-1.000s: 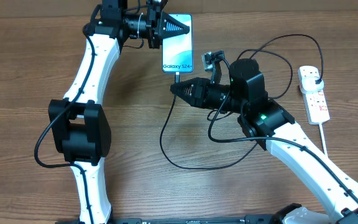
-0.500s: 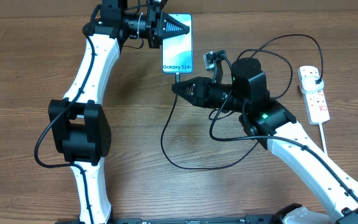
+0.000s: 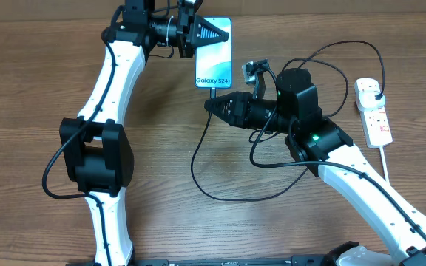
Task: Plug charger to phone and switch on socket
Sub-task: 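Push the USB-C plug upward into the phone's bottom port with right gripper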
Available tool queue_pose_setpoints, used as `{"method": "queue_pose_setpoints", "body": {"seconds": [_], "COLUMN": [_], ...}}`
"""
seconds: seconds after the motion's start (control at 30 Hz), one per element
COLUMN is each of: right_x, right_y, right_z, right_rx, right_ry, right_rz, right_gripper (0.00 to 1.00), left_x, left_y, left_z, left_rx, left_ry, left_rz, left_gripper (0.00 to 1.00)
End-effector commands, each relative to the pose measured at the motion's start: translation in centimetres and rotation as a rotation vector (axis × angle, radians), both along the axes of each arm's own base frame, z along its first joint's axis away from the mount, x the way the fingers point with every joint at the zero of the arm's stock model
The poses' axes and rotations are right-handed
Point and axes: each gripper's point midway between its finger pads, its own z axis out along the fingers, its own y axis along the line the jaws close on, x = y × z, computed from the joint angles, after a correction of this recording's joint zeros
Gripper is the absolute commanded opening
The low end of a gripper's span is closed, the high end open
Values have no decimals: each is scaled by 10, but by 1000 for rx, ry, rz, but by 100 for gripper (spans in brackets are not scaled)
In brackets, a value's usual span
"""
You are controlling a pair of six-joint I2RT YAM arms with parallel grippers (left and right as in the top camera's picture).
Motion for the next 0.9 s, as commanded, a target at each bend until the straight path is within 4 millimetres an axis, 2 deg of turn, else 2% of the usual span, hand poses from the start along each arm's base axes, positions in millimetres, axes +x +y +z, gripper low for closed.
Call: {"method": "queue_pose_setpoints", "body": {"seconds": [0.0, 0.87], "right_x": [12, 17], "right_y": [-8, -17], "right_z": [2, 2], "right_rx": [-6, -3], "right_ry": [-29, -23], "right_rz": [-49, -63], "right_gripper": [4, 4], "left_x": [-17, -17], "left_y": [-13, -13], "left_z": [11, 11], "left_rx": [-30, -44], "left_ry": [11, -70], "left_rz": [-77, -77], "left_gripper": [4, 4]}}
